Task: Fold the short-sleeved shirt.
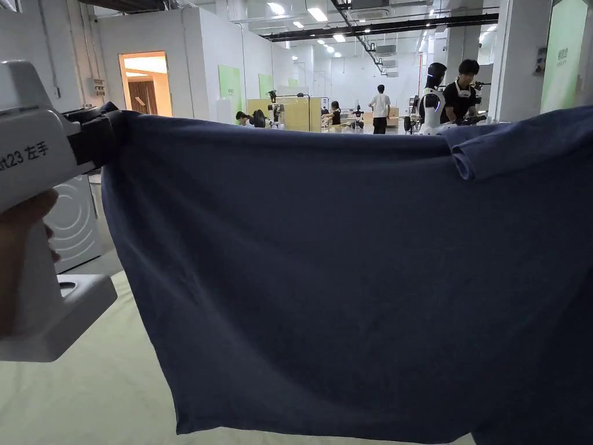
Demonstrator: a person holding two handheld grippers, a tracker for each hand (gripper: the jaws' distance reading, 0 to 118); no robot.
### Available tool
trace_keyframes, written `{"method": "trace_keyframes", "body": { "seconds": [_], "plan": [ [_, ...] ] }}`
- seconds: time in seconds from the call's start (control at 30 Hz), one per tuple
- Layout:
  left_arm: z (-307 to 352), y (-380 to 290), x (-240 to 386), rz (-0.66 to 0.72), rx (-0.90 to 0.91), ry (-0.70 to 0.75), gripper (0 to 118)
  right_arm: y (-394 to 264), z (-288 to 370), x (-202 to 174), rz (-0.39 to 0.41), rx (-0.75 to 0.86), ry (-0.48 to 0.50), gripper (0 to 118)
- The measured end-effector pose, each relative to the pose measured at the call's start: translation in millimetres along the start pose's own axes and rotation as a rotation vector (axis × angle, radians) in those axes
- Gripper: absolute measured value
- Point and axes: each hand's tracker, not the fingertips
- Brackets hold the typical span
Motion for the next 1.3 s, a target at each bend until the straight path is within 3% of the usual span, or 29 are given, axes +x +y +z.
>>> {"method": "trace_keyframes", "body": {
  "seconds": [0.43,0.83,1.1,1.13,1.2,1.23,1.27,1.3],
  "plan": [
    [-25.8,6.9,7.3,-0.045,-0.002,-0.005,3,6.0,-14.3,7.0,-0.004,-0.010,-0.001,9],
    [-113.1,-39.8,36.7,-0.100,-0.132,0.012,3,-22.1,-72.7,-0.5,0.101,-0.051,-0.027,9],
    [-182.5,-67.2,41.0,-0.083,-0.184,0.025,3,-28.6,-89.4,0.4,0.092,-0.058,-0.055,9],
    [-191.6,-69.1,41.6,-0.081,-0.188,0.022,3,-38.9,-113.4,12.5,0.076,-0.125,-0.130,9],
    [-211.0,-75.5,41.4,-0.017,-0.213,0.014,3,-49.4,-139.5,20.9,0.103,-0.144,-0.179,9],
    [-218.0,-79.0,42.2,0.000,-0.225,0.023,3,-53.6,-142.6,23.2,0.090,-0.142,-0.171,9],
    [-226.0,-82.5,44.3,0.006,-0.236,0.026,3,-67.8,-185.8,16.5,0.077,-0.163,-0.094,9],
    [-230.2,-84.9,46.9,0.003,-0.233,0.024,3,-75.5,-208.6,15.5,0.076,-0.165,-0.112,9]
  ]
}}
